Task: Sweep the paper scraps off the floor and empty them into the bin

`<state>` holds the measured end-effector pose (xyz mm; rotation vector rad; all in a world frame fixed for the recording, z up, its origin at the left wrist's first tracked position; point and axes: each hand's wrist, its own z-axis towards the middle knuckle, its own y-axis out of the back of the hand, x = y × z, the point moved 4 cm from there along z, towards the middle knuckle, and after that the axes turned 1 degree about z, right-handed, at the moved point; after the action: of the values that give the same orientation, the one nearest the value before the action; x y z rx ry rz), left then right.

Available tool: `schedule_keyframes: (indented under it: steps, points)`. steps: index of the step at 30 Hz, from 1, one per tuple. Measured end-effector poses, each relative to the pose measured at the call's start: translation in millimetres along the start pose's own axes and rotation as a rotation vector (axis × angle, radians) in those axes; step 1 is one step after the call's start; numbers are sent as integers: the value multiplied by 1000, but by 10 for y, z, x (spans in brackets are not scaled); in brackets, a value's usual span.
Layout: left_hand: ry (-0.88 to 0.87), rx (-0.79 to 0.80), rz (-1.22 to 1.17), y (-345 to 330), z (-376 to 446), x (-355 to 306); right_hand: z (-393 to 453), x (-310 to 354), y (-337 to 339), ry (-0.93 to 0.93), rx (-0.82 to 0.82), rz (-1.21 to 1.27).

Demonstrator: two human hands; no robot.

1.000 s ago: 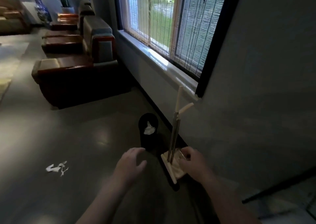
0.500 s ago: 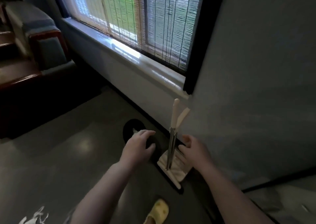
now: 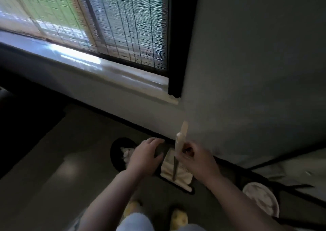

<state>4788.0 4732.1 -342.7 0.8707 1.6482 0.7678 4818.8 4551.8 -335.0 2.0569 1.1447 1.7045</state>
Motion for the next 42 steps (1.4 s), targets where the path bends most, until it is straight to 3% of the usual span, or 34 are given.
schedule_keyframes:
  steps: [5, 9, 13, 18, 20, 23, 29, 39, 42]
  points:
    - [-219, 101, -4, 34, 588, 0, 62, 67, -70, -24, -133, 36]
    - [-545, 230, -1, -20, 945, -81, -75, 99, -193, -142, -310, 127]
    - [-863, 402, 219, -182, 1156, -216, -181, 197, -405, -231, -448, 128]
    - [-1042, 637, 449, -368, 1197, -175, -289, 213, -631, -361, -648, 192]
    - [-1132, 637, 496, -434, 1204, -162, -310, 199, -714, -372, -694, 206]
    - [-1261, 603, 388, -550, 1277, -146, -317, 193, -805, -404, -750, 190]
    - [-1576, 406, 351, -757, 1361, -158, -313, 258, -857, -431, -813, 83]
    - [-1508, 466, 331, -869, 1306, -118, -395, 367, -887, -427, -821, 33]
    - [-1550, 391, 317, -859, 1256, -149, -461, 375, -905, -405, -849, 85]
